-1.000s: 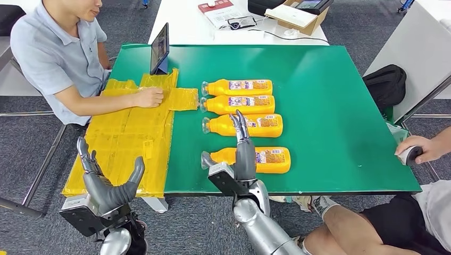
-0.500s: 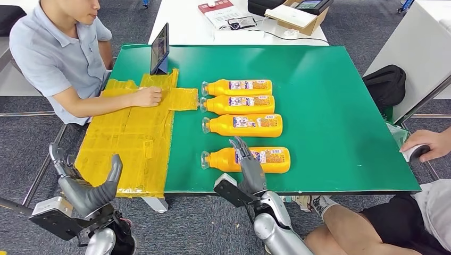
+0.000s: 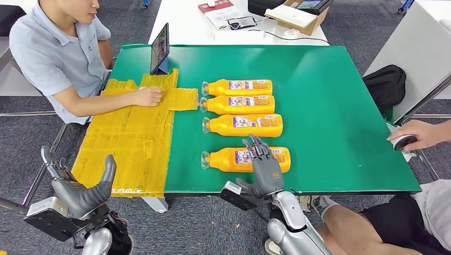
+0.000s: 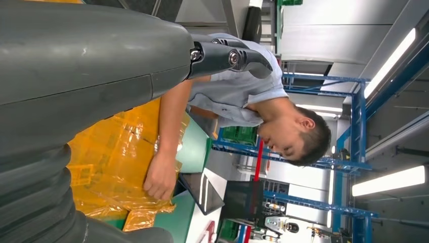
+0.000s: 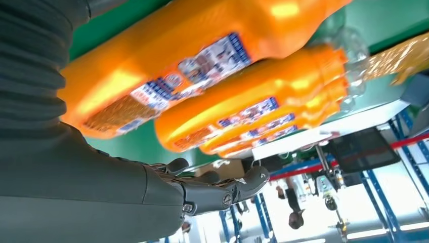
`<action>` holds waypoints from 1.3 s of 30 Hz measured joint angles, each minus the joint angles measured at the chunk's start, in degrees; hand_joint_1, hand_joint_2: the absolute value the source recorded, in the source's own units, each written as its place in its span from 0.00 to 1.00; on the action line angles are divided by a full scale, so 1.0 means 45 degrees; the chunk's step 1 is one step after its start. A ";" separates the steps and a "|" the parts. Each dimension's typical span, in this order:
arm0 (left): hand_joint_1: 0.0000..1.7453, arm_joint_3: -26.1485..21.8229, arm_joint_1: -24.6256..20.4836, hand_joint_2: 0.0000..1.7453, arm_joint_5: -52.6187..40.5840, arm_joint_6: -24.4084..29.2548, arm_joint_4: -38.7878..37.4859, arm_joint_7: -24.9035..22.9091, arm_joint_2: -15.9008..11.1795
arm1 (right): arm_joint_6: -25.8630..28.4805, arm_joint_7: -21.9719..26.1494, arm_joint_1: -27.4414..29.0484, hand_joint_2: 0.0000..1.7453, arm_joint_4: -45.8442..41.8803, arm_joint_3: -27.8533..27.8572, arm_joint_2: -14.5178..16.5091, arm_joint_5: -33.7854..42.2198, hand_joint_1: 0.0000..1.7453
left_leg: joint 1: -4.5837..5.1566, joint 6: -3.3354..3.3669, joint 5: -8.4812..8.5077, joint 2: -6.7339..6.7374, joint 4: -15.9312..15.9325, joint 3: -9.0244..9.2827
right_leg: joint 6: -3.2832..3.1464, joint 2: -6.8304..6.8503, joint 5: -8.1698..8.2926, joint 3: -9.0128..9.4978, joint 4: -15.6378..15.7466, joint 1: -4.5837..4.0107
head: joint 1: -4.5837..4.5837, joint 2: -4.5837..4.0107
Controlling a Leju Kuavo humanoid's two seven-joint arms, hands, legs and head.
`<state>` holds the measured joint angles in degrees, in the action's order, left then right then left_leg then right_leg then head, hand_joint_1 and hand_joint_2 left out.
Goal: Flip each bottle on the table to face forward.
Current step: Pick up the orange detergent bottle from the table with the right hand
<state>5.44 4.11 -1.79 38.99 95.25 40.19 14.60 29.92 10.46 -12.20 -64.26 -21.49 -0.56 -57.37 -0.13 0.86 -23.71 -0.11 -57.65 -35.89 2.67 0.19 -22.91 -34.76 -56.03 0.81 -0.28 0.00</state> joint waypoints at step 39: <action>0.00 -0.0670 -0.0009 1.00 0.0149 -0.0859 -0.0155 0.0000 0.0214 | -0.1142 -0.1615 -0.1050 1.00 0.2157 0.0368 -0.0691 -0.1123 0.00 | -0.0001 0.0000 0.0001 -0.0003 -0.0001 0.0001 | 0.0001 0.0001 0.0000 0.0002 -0.0001 -0.0001 | -0.0004 0.0000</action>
<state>2.43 4.07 -1.11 35.12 94.55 40.19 15.56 24.79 3.19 -16.93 -54.55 -19.83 -3.67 -62.42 -0.13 0.86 -23.71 -0.12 -57.65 -35.88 2.68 0.19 -22.91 -34.75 -56.03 0.81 -0.30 0.00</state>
